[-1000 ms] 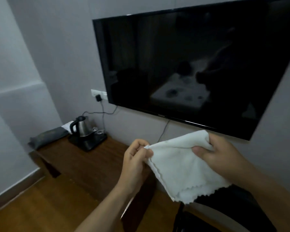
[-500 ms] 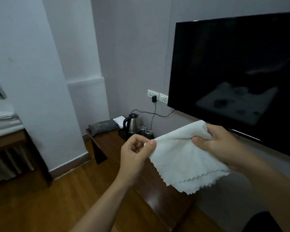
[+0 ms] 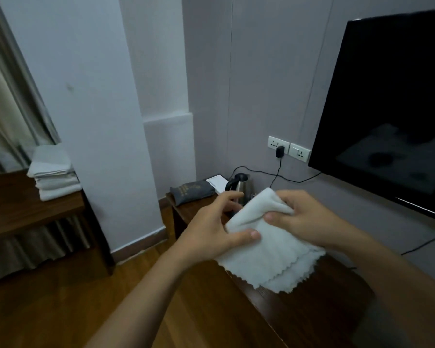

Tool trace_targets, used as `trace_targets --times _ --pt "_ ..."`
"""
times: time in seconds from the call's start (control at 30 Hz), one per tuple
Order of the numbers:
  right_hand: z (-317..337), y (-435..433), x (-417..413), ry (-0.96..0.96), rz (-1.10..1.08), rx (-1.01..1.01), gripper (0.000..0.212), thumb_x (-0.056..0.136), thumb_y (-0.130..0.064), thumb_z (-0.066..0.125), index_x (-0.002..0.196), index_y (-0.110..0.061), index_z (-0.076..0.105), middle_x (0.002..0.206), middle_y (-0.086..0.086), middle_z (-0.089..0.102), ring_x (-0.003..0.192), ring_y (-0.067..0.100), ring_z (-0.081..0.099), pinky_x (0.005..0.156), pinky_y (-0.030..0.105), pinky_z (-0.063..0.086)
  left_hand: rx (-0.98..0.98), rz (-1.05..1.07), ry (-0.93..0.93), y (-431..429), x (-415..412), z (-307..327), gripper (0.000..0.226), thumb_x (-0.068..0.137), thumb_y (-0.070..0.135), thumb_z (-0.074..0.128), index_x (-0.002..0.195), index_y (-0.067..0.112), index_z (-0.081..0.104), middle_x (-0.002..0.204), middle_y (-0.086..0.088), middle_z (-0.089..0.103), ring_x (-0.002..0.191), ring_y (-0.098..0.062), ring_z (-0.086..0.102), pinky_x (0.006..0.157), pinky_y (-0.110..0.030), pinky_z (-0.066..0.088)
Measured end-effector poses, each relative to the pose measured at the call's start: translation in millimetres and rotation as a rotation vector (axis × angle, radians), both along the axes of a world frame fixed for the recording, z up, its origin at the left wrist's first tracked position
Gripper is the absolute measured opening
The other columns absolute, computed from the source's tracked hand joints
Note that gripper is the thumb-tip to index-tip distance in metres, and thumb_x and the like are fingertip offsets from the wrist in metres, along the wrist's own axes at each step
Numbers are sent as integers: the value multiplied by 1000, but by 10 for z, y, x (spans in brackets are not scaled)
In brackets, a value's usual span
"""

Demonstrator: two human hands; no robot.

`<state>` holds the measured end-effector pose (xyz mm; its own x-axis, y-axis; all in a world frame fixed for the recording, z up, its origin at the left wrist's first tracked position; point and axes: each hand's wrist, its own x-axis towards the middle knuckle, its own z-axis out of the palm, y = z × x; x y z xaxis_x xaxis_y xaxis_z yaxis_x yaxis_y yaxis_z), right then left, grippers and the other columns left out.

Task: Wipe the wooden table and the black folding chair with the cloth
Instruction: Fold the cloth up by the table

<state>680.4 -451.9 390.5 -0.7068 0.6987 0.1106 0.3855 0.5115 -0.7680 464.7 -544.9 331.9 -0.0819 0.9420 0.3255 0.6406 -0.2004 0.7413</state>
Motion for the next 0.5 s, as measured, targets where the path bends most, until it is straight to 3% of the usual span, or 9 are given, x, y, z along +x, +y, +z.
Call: trace_targets --times 0.07,0.13,0.2,0.27,0.37,0.4,0.43,0.5 --pt "2 137 -280 -18 47 60 9 89 -22 78 90 -24 69 75 -8 69 61 2 61 59 28 47 -53 -100 -33 228 -153 65 44 77 61 75 115 44 59 105 18 67 91 -1 67 69 -24 55" --pt "14 325 -496 8 34 57 25 83 -32 83 99 -27 64 84 -4 73 67 12 65 62 33 52 -33 -139 -162 399 -349 35 32 85 46 74 113 34 65 101 10 70 89 -9 69 67 -25 55" --pt "16 552 -659 76 6 13 42 78 -36 87 104 -29 55 93 4 75 78 23 71 68 42 58 20 -122 -281 528 -583 -47 34 89 39 72 121 32 63 110 6 71 97 -14 71 74 -31 59" --pt "-17 831 -830 121 33 112 44 78 -34 87 101 -30 50 97 1 70 84 21 70 69 45 59 39 -86 -360 672 -809 -119 38 91 39 71 127 35 59 118 6 70 104 -15 70 80 -36 61" --pt "-88 1234 -1193 64 153 269 30 81 -40 80 95 -31 55 93 -15 65 80 2 62 65 19 42 68 -34 -356 998 -1157 -191 42 92 37 70 131 37 56 125 8 67 110 -14 68 86 -38 60" --pt "-110 1380 -1335 42 174 290 27 82 -42 79 95 -31 58 92 -19 64 78 0 61 63 17 39 75 -24 -352 1128 -1282 -194 43 92 34 70 132 36 55 127 8 66 113 -15 66 89 -40 59" --pt "-134 1537 -1480 32 189 293 27 83 -44 78 97 -32 59 91 -21 64 75 2 62 59 19 40 74 -19 -359 1269 -1412 -190 45 92 30 71 133 36 55 128 7 65 115 -16 65 91 -42 58" --pt "-162 1884 -1774 35 211 246 29 83 -45 77 104 -35 59 92 -17 65 73 14 66 55 36 52 55 -20 -382 1564 -1694 -174 49 92 25 71 136 32 53 131 5 64 117 -18 64 94 -45 57"
